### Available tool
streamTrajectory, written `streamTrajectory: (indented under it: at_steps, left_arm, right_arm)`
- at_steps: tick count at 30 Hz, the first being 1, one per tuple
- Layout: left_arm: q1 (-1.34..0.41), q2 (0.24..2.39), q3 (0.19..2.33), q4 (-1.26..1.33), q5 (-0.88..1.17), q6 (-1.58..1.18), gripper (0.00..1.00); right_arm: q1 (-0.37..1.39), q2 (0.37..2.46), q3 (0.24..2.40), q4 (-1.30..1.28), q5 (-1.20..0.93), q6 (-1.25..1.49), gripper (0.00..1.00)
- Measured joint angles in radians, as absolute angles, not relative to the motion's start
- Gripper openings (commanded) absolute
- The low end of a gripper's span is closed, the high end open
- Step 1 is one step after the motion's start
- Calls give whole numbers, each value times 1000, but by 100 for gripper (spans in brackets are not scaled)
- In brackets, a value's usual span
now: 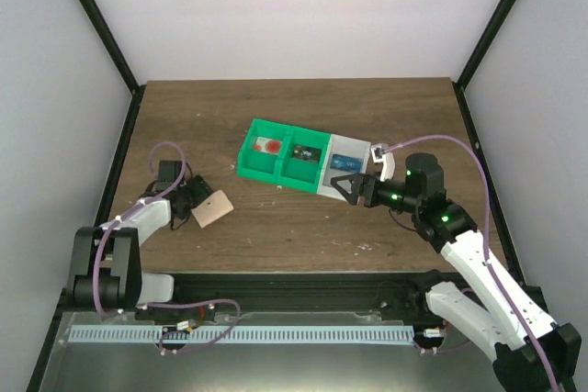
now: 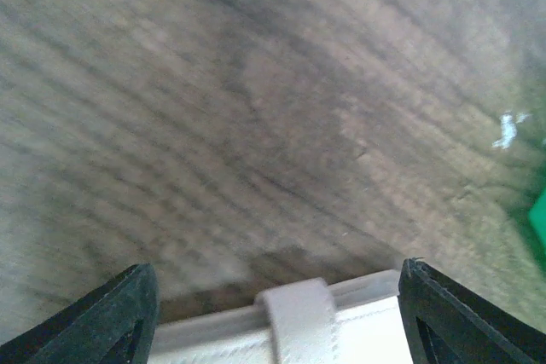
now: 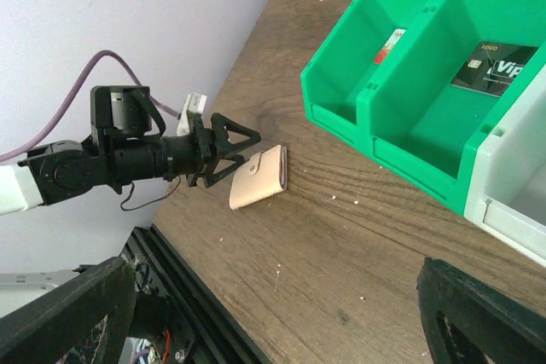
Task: Take the credit cards out of the card holder
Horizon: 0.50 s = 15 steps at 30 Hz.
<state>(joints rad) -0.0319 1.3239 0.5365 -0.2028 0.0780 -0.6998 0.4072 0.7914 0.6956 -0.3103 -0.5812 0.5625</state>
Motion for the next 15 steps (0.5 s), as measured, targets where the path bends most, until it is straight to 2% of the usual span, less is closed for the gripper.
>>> streamTrajectory:
  at_steps: [7, 15]
  left_arm:
    - [-63, 1304, 491, -142, 151, -699, 75]
    - [-252, 1131, 363, -135, 216, -809, 69]
  right_arm:
    - [407, 791, 696, -313, -583, 562, 90]
    - [407, 794, 676, -301, -582, 572, 86]
